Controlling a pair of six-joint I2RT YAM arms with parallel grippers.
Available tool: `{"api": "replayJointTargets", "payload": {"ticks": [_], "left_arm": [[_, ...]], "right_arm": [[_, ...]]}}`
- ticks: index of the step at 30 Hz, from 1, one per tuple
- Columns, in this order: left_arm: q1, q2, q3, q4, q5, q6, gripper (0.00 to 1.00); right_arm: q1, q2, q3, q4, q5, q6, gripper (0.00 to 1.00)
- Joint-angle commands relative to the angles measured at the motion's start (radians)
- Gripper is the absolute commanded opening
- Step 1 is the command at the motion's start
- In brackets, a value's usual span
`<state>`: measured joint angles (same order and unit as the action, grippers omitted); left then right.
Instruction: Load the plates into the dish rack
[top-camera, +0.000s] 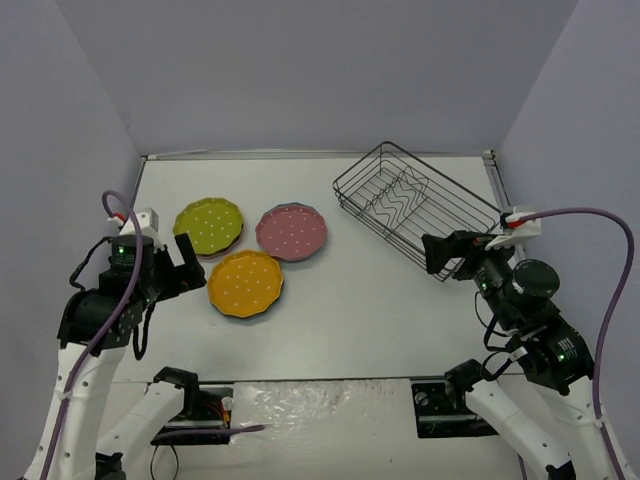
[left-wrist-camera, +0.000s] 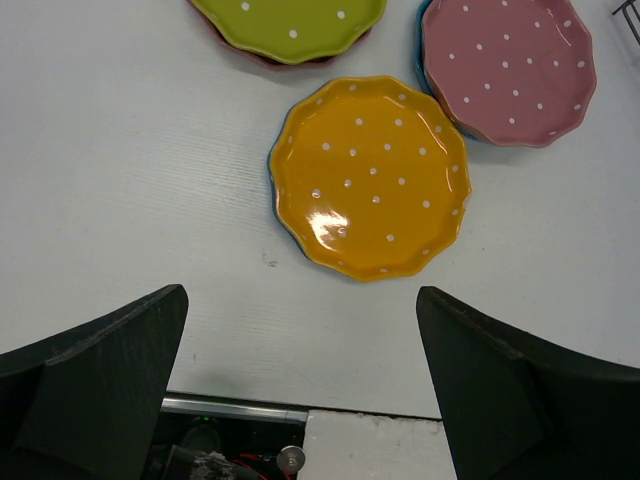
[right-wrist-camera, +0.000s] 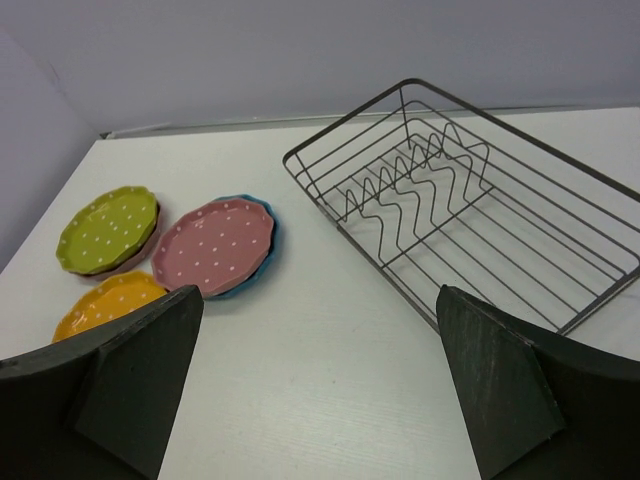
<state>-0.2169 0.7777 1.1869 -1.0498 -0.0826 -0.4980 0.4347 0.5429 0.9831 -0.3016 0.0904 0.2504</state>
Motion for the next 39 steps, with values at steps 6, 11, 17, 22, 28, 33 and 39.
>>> {"api": "replayJointTargets", "payload": {"ticks": [6,11,17,22,28,33,39], "left_arm": [[-0.003,0.284,0.055,0.262,0.186,-0.128,0.97],[-0.005,0.494,0.109,0.338,0.217,-0.178,0.97],[-0.021,0.747,0.222,0.359,0.192,-0.224,0.97],[-0.051,0.928,0.352,0.327,0.133,-0.208,0.88],[-0.091,1.105,0.484,0.283,0.099,-0.191,0.70],[-0.111,1.184,0.539,0.247,0.071,-0.189,0.51],[-0.113,1.231,0.548,0.259,0.074,-0.169,0.40]], "right_arm": [[0.007,0.282,0.055,0.085,-0.115,0.035,1.00],[0.007,0.438,0.077,0.091,-0.107,0.086,1.00],[0.010,0.521,0.058,0.136,-0.100,0.126,1.00],[0.012,0.550,0.028,0.170,-0.097,0.157,1.00],[0.015,0.577,0.019,0.196,-0.109,0.158,1.00],[0.015,0.591,0.025,0.204,-0.118,0.149,1.00],[0.015,0.609,0.011,0.218,-0.135,0.142,1.00]]}}
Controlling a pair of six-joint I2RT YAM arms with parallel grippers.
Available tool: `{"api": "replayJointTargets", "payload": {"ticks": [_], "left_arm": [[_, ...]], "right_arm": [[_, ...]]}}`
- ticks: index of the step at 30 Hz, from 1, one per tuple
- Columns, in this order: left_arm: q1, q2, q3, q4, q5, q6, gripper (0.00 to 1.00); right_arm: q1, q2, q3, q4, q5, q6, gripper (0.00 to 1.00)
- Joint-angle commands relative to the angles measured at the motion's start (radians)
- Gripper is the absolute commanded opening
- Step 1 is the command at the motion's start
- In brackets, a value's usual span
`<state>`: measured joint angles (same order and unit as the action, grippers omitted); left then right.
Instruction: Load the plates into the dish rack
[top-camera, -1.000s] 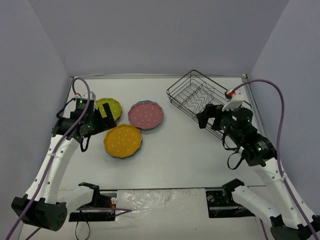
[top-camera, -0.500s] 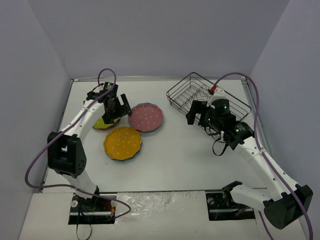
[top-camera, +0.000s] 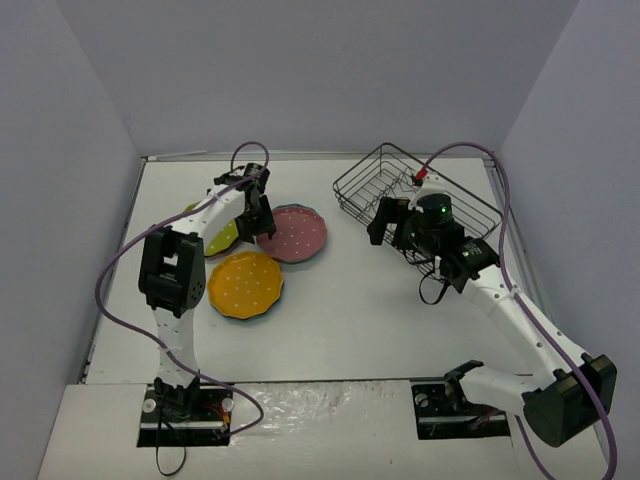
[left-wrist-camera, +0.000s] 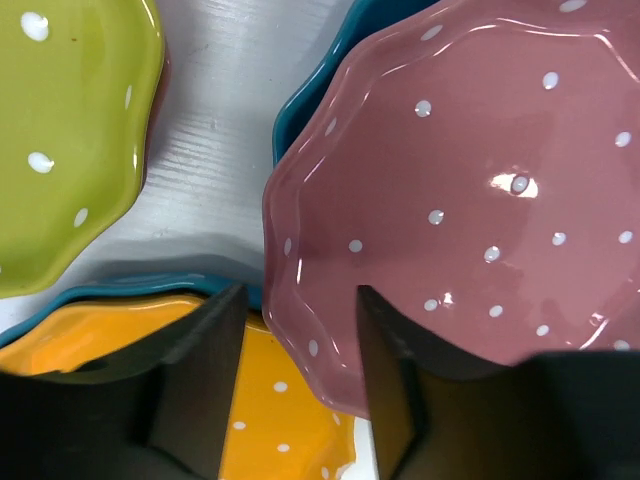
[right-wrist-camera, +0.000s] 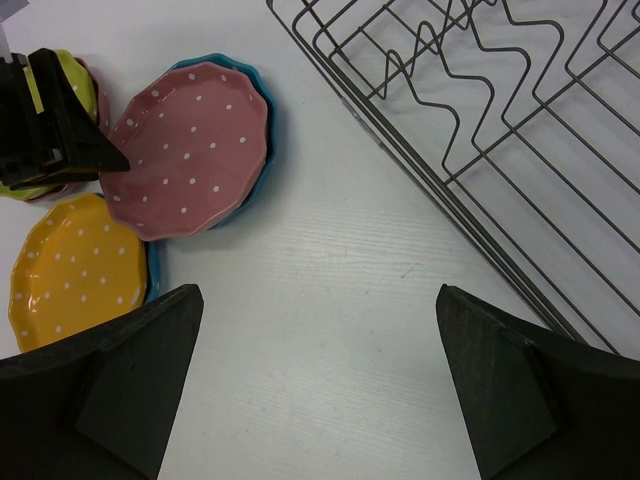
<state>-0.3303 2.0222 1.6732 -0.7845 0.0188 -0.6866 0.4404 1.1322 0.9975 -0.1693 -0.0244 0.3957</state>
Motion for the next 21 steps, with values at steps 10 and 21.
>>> {"api": "replayJointTargets", "payload": {"ticks": [10,21], "left_arm": [[0.004,0.050,0.099,-0.020,-0.034,0.049,0.29],[0.004,0.005,0.074,-0.027,0.008,0.026,0.00]], "right_arm": [[0.011,0.052,-0.013,0.101,-0.066,-0.009,1.00],[0.033,0.103,-0.056,0.155,-0.073,0.098,1.00]]}}
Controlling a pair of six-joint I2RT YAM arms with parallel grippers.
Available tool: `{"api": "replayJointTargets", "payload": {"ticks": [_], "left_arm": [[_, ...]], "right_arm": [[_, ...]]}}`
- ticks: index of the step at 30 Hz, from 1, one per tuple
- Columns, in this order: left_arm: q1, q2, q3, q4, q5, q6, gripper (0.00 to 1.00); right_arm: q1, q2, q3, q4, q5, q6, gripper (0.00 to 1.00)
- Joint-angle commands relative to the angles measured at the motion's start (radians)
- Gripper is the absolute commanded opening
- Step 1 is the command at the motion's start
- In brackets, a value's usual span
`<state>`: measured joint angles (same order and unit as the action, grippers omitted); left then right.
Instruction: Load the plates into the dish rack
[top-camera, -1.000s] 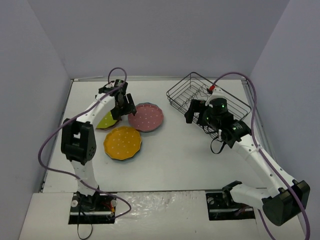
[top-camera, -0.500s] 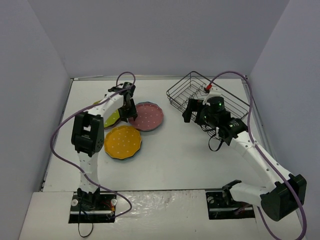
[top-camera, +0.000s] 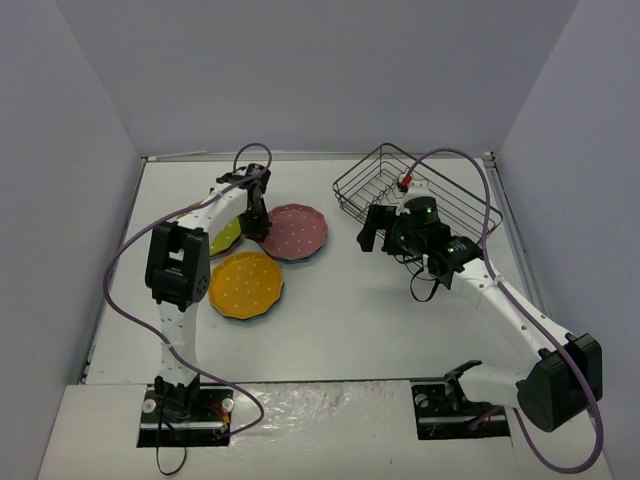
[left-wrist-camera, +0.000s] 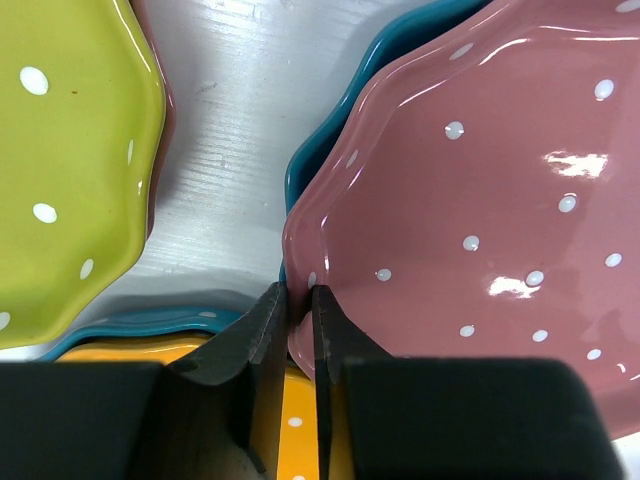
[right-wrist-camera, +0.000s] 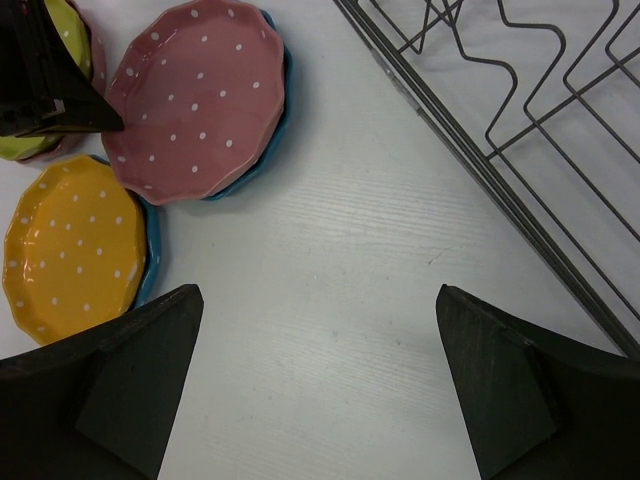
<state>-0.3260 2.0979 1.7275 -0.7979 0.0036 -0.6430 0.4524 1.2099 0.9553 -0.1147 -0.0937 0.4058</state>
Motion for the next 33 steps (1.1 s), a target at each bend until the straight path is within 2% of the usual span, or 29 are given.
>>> {"api": "replayJointTargets", "payload": {"ticks": [1,2,10,17,26,33], "left_arm": [[-0.001,-0.077,0.020,-0.014,0.035,-0.018,0.00],[0.001,-0.090,0.020,-0.007,0.059,-0.032,0.00],[0.002,-0.184,-0.016,0.057,0.173,-0.109,0.00],[0.004,-0.235,-0.088,0.121,0.247,-0.182,0.00],[0.007,-0.340,-0.234,0.249,0.283,-0.304,0.00],[0.027,-0.397,-0.359,0.380,0.366,-0.396,0.00]], "right_arm": [[0.022,0.035,-0.015,0.104,-0.004,0.093,1.00],[0.026,0.052,-0.030,0.154,-0.015,0.176,1.00],[0.093,0.194,-0.104,0.399,0.010,0.431,1.00],[0.115,0.310,-0.099,0.514,0.045,0.513,1.00],[0.121,0.389,-0.131,0.661,0.000,0.587,1.00],[0.126,0.445,-0.124,0.707,-0.028,0.617,1.00]]}}
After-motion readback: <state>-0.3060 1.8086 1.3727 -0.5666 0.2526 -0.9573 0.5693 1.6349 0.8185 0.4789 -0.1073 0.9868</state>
